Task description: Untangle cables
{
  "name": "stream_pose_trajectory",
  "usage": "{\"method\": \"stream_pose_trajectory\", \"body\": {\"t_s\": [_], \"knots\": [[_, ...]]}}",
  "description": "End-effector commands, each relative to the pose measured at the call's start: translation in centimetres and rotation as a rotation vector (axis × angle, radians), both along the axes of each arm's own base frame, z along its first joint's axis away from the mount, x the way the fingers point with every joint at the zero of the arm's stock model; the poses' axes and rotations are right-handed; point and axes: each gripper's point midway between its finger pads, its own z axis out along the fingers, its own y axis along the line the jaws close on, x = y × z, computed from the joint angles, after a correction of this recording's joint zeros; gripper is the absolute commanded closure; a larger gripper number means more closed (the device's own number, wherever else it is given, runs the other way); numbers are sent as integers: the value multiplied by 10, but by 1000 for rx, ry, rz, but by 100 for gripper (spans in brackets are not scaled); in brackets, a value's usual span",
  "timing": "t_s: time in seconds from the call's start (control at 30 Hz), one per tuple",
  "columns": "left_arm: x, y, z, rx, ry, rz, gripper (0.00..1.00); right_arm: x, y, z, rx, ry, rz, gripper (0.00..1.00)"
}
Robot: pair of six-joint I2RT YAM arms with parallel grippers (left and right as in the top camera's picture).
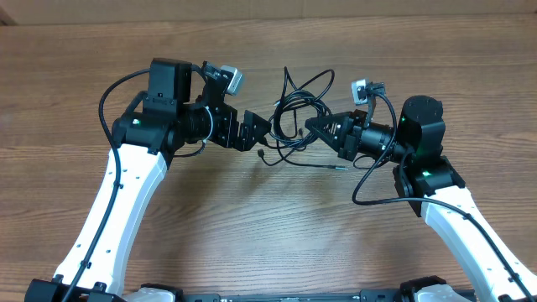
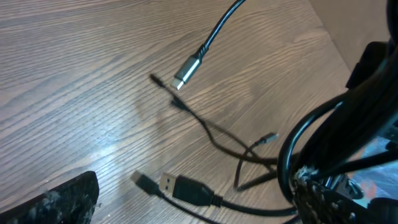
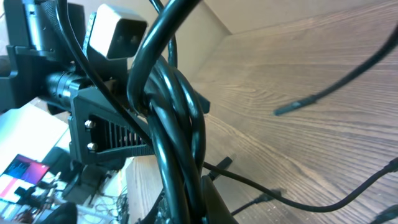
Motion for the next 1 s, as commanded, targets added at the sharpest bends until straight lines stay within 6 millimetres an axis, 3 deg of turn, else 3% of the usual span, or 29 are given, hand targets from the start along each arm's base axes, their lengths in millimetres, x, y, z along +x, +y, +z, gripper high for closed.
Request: {"method": "stream_pose_trajectory", "body": {"t_s": [0.0, 0.6, 0.97], "knots": [[-5, -6, 11, -45, -3, -21, 0, -7, 3, 8, 15, -19, 43, 96], [-4, 1, 2, -32, 87, 73, 0, -28, 21, 31, 61, -140, 182, 96], [-8, -12, 3, -33, 83, 46, 0, -42, 35, 40, 80, -194, 250, 96]]}}
